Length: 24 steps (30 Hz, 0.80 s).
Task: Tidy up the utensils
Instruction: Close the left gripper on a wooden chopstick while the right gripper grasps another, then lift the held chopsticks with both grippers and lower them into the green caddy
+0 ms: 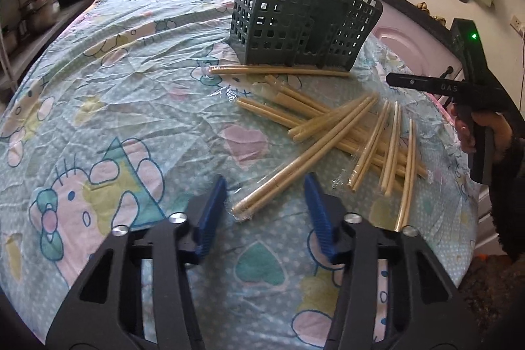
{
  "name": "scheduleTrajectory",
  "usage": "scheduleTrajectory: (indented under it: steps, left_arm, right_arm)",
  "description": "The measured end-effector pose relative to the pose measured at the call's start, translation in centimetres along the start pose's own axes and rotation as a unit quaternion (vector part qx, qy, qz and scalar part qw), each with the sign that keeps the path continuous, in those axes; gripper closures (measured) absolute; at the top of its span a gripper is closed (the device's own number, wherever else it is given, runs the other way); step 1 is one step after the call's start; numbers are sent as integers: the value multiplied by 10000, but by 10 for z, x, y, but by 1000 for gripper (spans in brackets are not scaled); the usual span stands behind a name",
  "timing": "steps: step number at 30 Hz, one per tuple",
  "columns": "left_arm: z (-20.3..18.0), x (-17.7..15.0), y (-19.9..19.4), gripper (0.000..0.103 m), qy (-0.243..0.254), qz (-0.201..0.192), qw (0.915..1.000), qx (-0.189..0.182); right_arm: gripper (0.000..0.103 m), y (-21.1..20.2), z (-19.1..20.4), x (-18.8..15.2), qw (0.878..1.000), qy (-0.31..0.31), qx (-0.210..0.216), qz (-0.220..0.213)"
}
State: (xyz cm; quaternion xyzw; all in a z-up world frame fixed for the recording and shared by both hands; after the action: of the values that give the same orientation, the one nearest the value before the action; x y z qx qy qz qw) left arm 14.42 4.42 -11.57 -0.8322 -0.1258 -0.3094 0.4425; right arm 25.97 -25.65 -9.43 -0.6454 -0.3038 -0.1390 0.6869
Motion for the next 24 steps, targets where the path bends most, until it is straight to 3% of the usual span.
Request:
scheduleTrajectory:
  steps: [14, 17, 24]
  left_arm:
    - [8, -4, -6, 86, -11, -201, 9997, -170]
    - [10, -4, -9, 89, -24, -230, 9994, -242]
    - [-4, -6, -18, 97, 290, -306, 9984, -380]
  right_arm:
    - [79, 25, -2, 2, 9983, 137, 470, 323]
    - [93, 25, 2, 2, 9982, 59, 523, 274]
    - [98, 16, 3, 6, 9992, -47, 393, 19]
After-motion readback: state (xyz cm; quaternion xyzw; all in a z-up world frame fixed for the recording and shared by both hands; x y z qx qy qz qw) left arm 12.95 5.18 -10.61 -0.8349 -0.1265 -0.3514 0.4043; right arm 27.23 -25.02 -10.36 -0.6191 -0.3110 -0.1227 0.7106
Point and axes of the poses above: each gripper's, at about its wrist camera, not at the fingertips, and y roughly the way its jaws point, z to its left, x to its top, the point moved 3 cm from there along y, roughly the way its jaws point, and after that the axes turned 14 degrees about -x, right-handed, at the moved point
